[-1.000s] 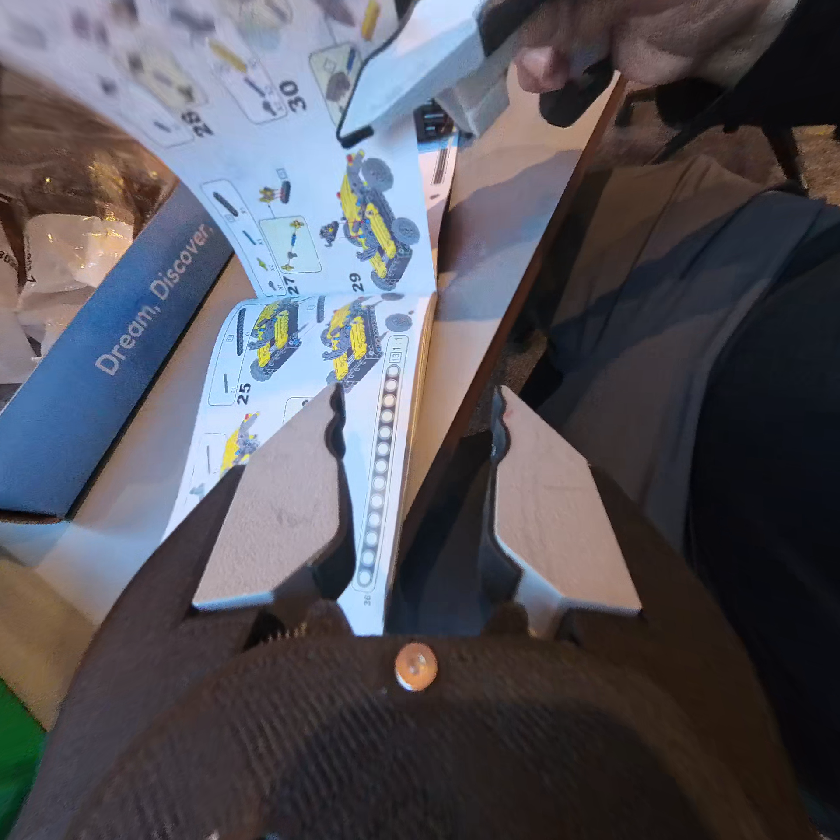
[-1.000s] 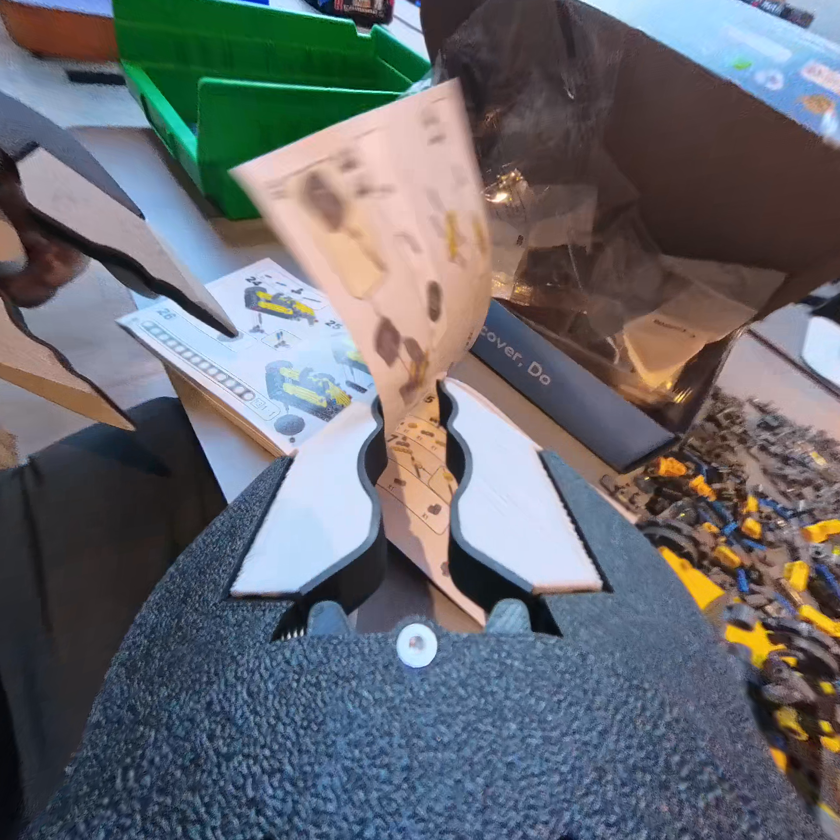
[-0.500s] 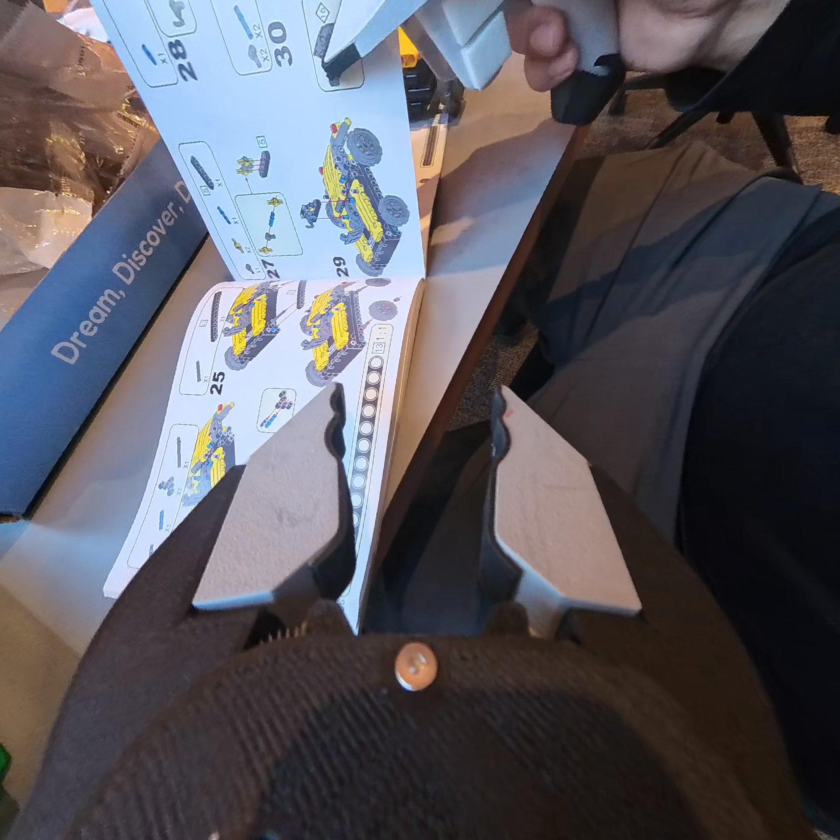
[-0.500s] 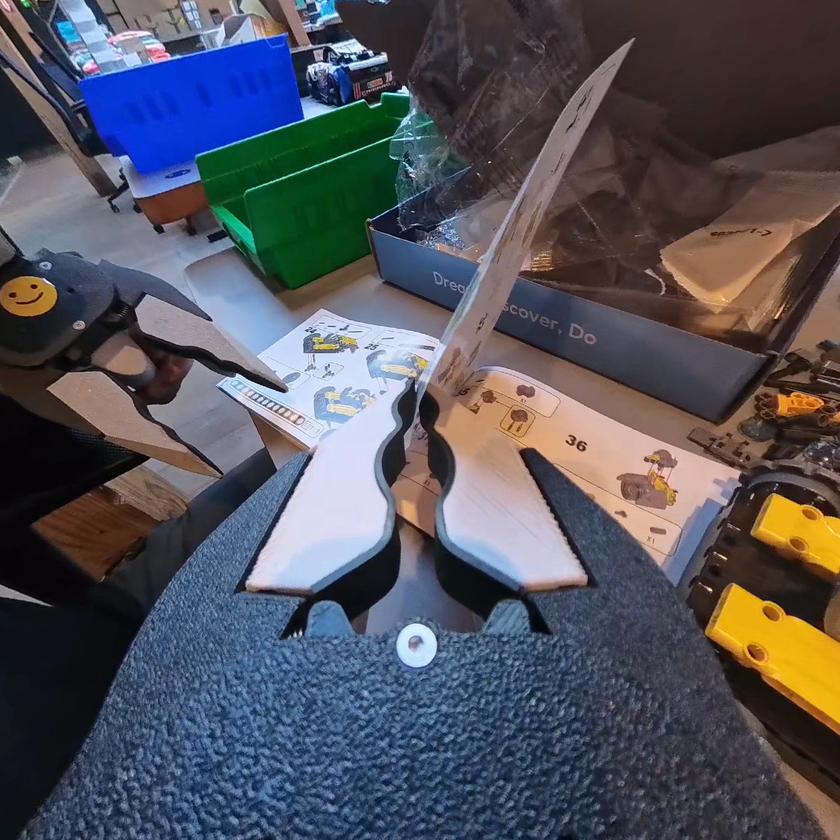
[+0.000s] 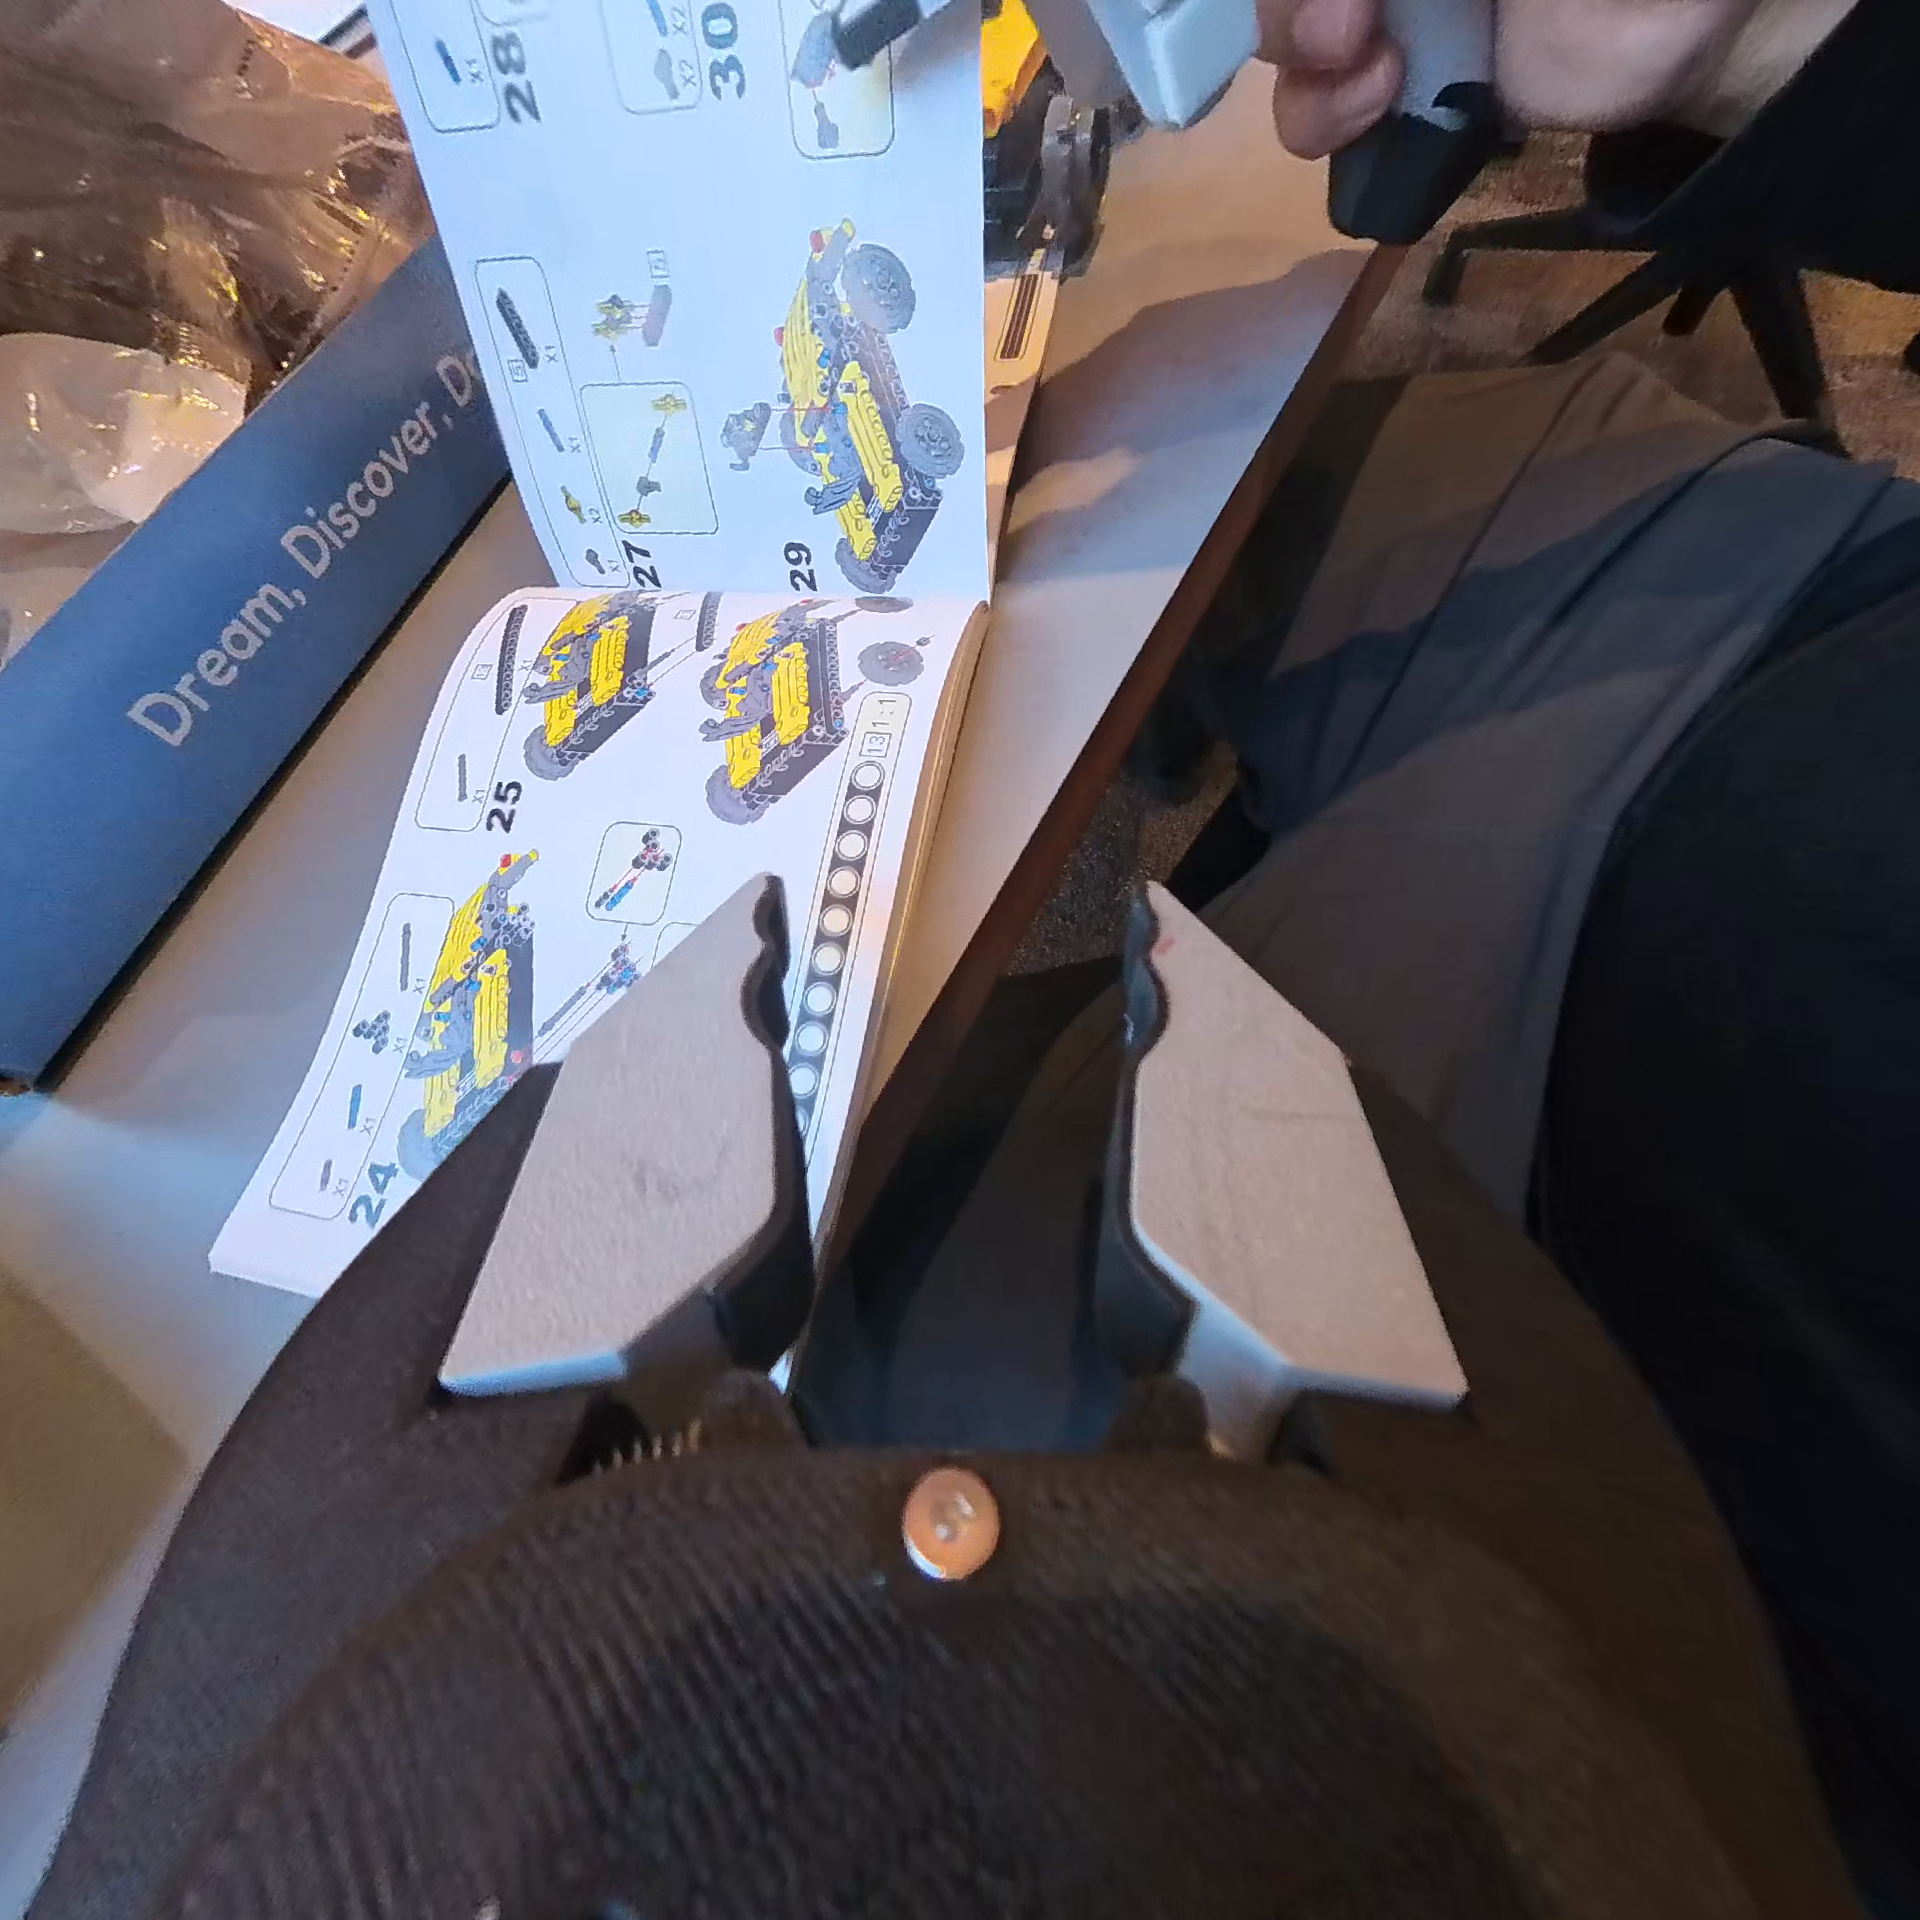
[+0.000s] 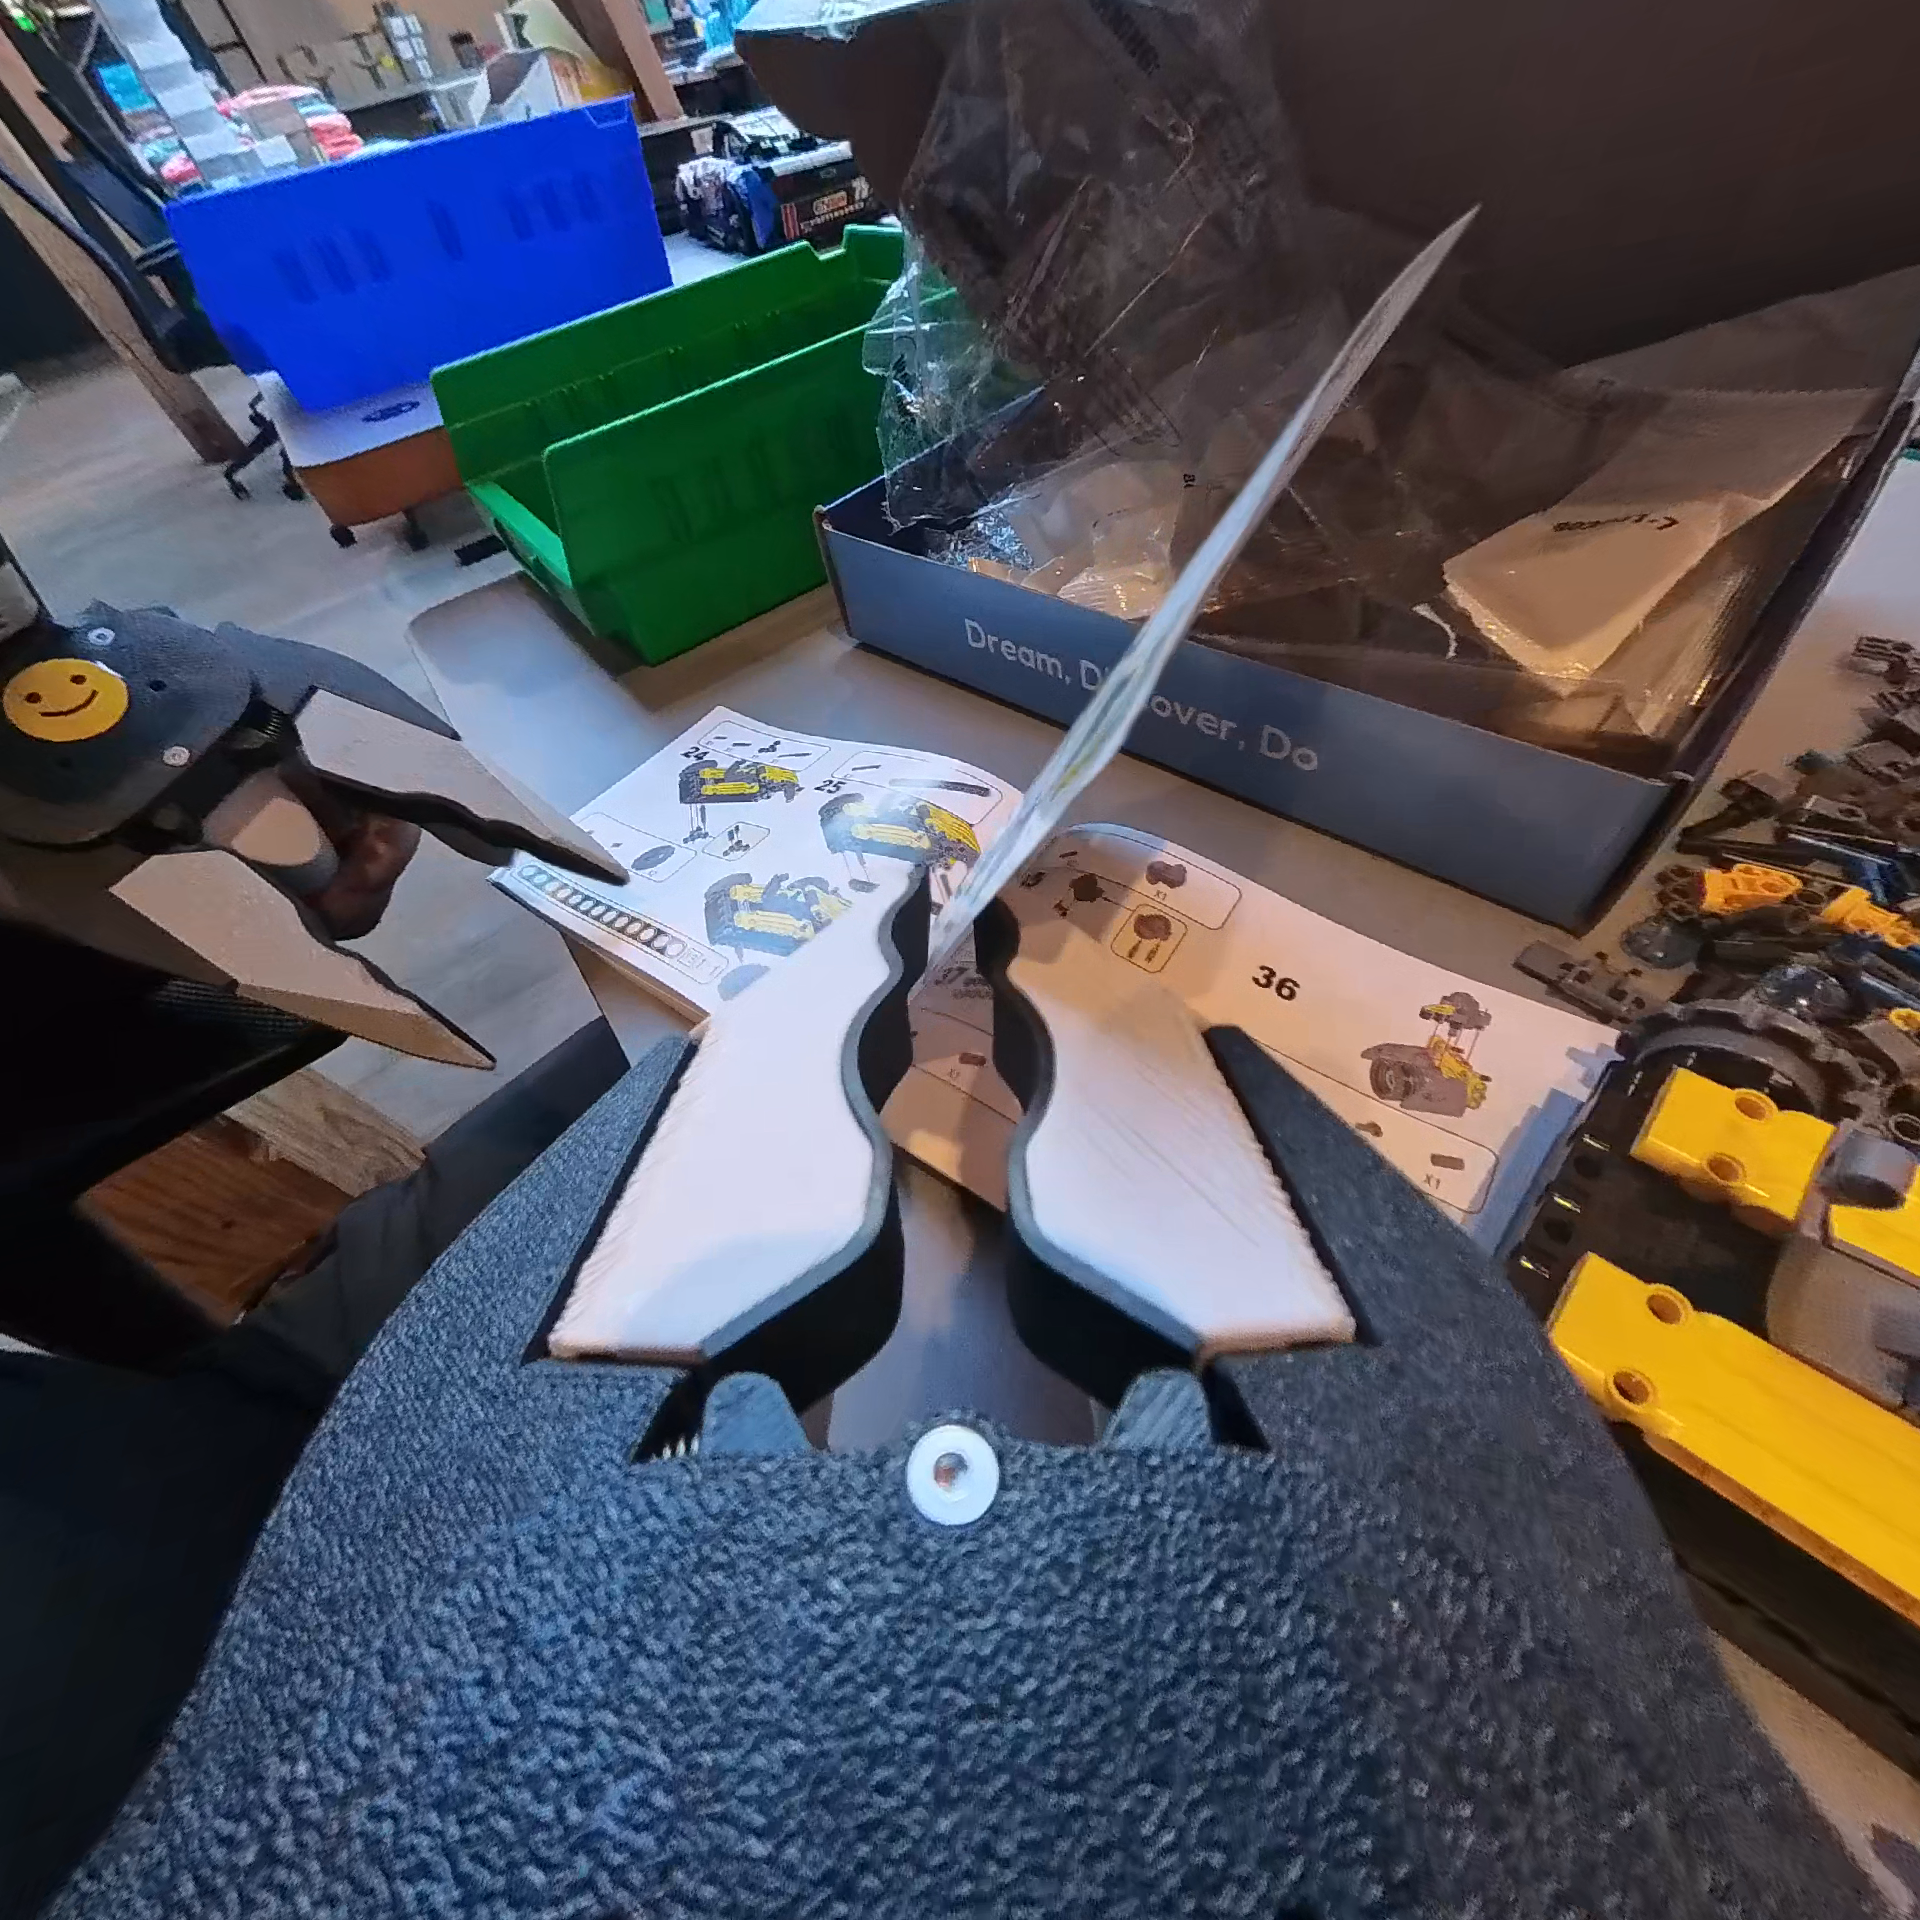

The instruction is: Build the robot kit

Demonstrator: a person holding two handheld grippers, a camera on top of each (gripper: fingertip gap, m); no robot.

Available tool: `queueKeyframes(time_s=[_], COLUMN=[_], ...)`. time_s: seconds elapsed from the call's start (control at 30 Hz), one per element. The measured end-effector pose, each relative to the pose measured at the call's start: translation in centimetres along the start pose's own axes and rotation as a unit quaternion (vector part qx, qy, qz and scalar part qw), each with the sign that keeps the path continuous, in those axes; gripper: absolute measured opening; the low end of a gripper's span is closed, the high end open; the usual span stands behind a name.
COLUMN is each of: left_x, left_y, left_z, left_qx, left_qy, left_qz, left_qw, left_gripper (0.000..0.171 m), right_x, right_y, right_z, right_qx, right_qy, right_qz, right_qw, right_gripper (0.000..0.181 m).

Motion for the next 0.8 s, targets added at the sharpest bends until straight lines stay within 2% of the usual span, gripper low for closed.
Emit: queueKeyframes(time_s=[0.23, 0.37, 0.8], left_x=[-0.2, -0.2, -0.2], left_y=[0.1, 0.0, 0.1], left_z=[-0.3, -0.3, -0.3], left_qx=[0.0, -0.002, -0.002], left_qy=[0.008, 0.01, 0.012], left_qz=[-0.006, -0.006, -0.005], left_qw=[1.0, 1.0, 1.0], left_gripper=[0.064, 0.064, 0.064], right_x=[0.5, 0.9, 0.1], right_y=[1.3, 2.0, 0.5], right_z=[-1.4, -2.0, -1.8], right_qx=[-0.029, -0.029, -0.015], right_qy=[0.011, 0.021, 0.013], right_qz=[0.002, 0.02, -0.03], right_qw=[1.0, 0.999, 0.999], right_gripper=[0.015, 0.012, 0.018])
Point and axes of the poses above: each gripper's, where its closed fingertips meet, z out along the fingers, x out of its top, y = z × x across the jaws, the point moved 10 cm from there along -z, back along the fingers, and after that the axes turned 4 degrees about z, right-handed, at the moved point
